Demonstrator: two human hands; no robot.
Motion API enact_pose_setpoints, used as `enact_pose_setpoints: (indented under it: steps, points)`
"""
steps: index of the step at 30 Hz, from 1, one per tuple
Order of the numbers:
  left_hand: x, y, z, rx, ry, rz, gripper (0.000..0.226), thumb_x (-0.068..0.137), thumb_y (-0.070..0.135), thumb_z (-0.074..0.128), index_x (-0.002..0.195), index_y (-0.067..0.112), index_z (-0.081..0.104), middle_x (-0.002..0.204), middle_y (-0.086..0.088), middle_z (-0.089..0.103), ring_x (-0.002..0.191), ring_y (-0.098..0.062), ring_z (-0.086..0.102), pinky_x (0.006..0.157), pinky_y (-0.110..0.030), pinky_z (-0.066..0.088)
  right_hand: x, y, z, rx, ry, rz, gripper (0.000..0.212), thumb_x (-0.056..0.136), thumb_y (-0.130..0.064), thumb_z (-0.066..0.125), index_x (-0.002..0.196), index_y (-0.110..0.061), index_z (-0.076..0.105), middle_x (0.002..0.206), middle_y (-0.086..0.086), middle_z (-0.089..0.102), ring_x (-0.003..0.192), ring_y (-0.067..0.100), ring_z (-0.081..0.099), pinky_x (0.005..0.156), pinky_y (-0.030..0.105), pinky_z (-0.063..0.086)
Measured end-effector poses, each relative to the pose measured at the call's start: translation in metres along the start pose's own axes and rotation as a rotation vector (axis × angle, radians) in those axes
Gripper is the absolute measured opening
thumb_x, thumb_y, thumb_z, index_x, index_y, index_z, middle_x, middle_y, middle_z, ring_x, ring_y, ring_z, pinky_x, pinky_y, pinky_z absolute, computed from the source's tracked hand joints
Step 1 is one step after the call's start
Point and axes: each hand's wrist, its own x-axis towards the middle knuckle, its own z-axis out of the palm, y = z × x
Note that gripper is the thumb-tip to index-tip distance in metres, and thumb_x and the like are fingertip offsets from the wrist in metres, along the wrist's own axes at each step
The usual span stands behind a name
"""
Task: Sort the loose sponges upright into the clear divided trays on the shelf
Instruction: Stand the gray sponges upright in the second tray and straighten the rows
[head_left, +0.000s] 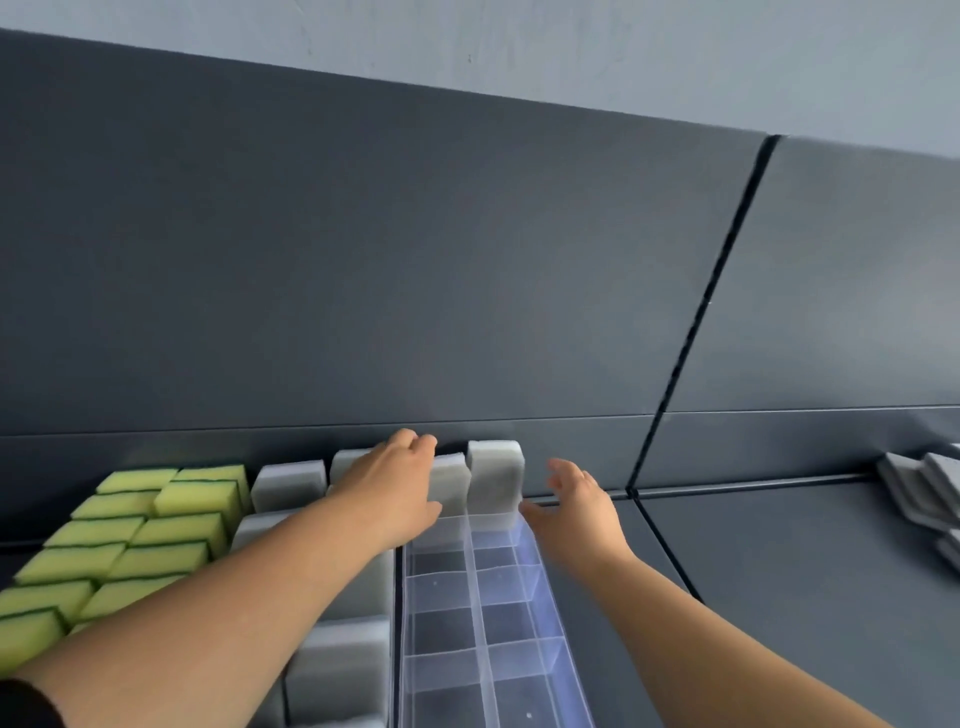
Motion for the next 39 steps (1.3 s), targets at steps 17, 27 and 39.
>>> enact_pose_setpoints:
  steps: [17,27,39]
  points:
    - [-0.150,0.237,0.058,-0.473,-0.055,0.242,0.062,0.089,0.036,0.059,0.142,0.029,0.029,0.143,0.008,0.039,0.129,-0.010,0.041,0.102,-0.024,0.036,-0.203,0.207,-0.161,0.072,0.235,0.154,0.043,0.083,-0.034,0.069,0.123,-0.026,0.054,0.117,-0.007,0.057,0.097,0.006,0.054,0.084,0.019,0.040]
    - [-0.238,0.464,0.135,-0.526,-0.337,0.465,0.072,0.079,0.030,0.071,0.141,0.027,0.035,0.130,0.004,0.050,0.105,-0.004,0.052,0.088,-0.018,0.036,-0.417,0.408,-0.294,0.003,0.362,0.528,0.063,0.080,-0.043,0.069,0.135,-0.028,0.044,0.126,-0.004,0.057,0.113,0.014,0.055,0.093,0.026,0.044]
    - [-0.204,0.641,0.172,-0.452,-0.445,0.649,0.076,0.081,0.035,0.068,0.144,0.032,0.026,0.144,0.001,0.042,0.124,-0.023,0.046,0.103,-0.038,0.043,-0.439,0.516,-0.377,-0.010,0.486,0.688,0.068,0.078,-0.048,0.070,0.138,-0.032,0.040,0.130,-0.006,0.055,0.113,0.014,0.055,0.096,0.029,0.044]
